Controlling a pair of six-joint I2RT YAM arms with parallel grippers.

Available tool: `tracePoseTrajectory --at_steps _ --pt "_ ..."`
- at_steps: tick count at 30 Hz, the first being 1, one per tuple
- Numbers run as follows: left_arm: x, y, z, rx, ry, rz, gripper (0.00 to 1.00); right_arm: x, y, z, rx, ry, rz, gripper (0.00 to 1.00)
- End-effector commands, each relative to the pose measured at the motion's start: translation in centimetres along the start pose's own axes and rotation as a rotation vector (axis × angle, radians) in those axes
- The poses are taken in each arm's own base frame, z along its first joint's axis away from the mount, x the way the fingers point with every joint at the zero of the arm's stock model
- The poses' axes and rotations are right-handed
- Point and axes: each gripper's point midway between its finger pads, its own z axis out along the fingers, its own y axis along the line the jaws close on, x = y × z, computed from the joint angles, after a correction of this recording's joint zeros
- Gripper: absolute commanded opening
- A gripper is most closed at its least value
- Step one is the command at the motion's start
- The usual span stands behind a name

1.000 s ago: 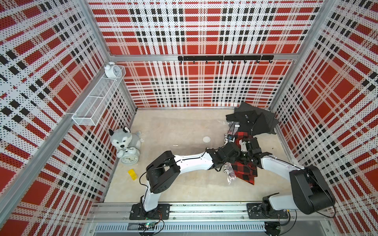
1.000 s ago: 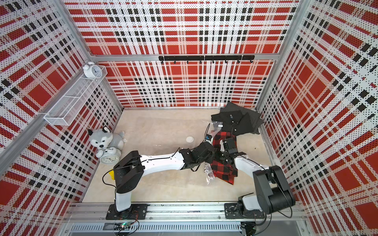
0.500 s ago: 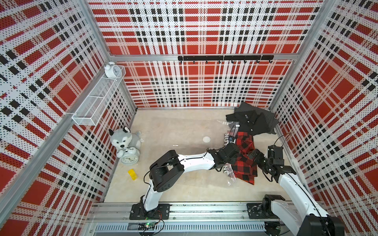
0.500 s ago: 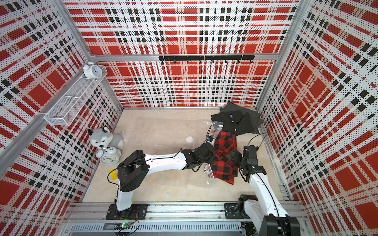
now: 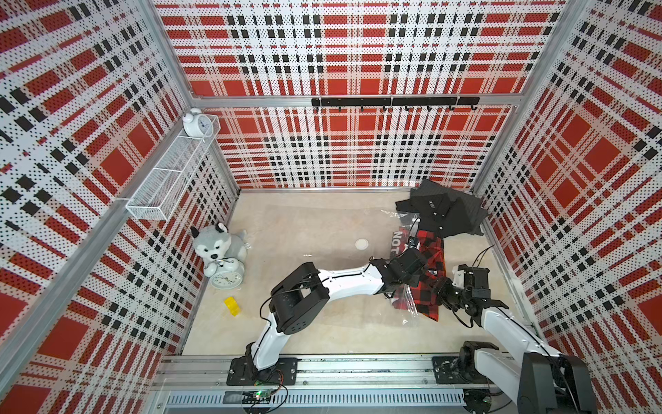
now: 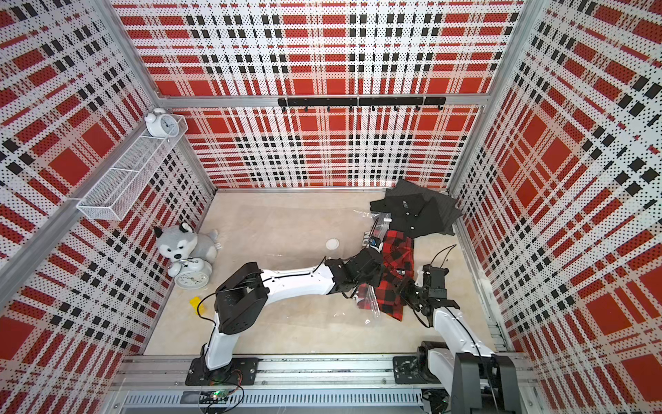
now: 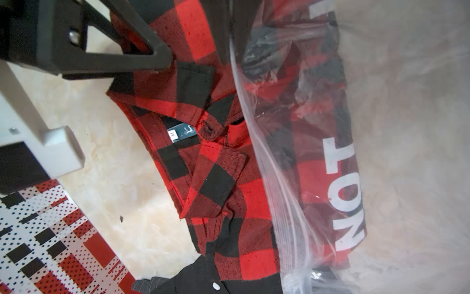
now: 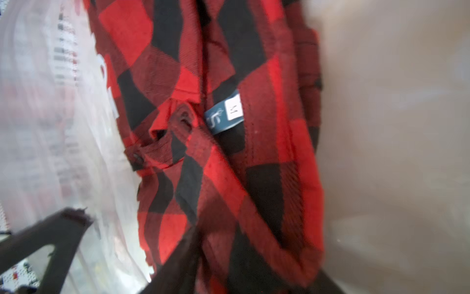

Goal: Place the folded shirt into the vacuum bag
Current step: Place the shirt in the vacuum bag.

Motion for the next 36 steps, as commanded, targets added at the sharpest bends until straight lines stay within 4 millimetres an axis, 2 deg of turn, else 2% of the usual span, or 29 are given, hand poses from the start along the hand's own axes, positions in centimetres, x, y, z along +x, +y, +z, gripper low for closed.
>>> tracePoseTrajectory --at_steps 1,3,7,13,15,17,19,22,26,32,36 --pt "0.0 -1.3 0.2 0.024 0.000 0.020 0.00 -0.4 3.0 -0.8 -0.128 0.004 -0.067 0.40" --pt "0.0 -1.5 0.3 0.026 0.002 0.021 0.00 -0.5 3.8 -0.9 -0.149 0.012 -0.080 0.38" --pt "0.0 -2.1 0.4 0.034 0.002 0.025 0.00 1.2 4.9 -0.3 -0.182 0.104 -0.134 0.36" --pt "-0.4 -2.2 0.5 0.026 -0.006 0.030 0.00 4.9 5.4 1.6 -0.169 0.202 -0.179 0.38" --pt "-0.4 -2.0 0.4 0.018 -0.009 0.033 0.00 5.1 5.0 1.8 -0.144 0.201 -0.181 0.41" --pt "-0.5 -1.7 0.2 0.008 -0.012 0.033 0.00 4.5 4.4 1.5 -0.092 0.170 -0.186 0.58" --pt "-0.4 -1.3 0.2 0.001 -0.010 0.033 0.00 3.5 4.5 0.8 -0.058 0.120 -0.199 0.68" --pt "-0.1 -0.5 0.3 -0.012 -0.002 0.027 0.00 1.6 5.3 -0.8 -0.026 0.032 -0.218 0.78" --pt "-0.5 0.0 0.5 -0.014 -0.002 0.019 0.01 -0.7 5.6 -2.5 0.005 -0.056 -0.223 0.87" --pt "-1.2 0.6 0.8 -0.012 -0.008 0.016 0.18 -4.0 5.4 -3.4 -0.003 -0.129 -0.186 0.93" --pt "-2.1 0.7 1.8 0.003 0.001 0.021 0.25 -6.5 5.7 -3.3 -0.010 -0.156 -0.162 0.94"
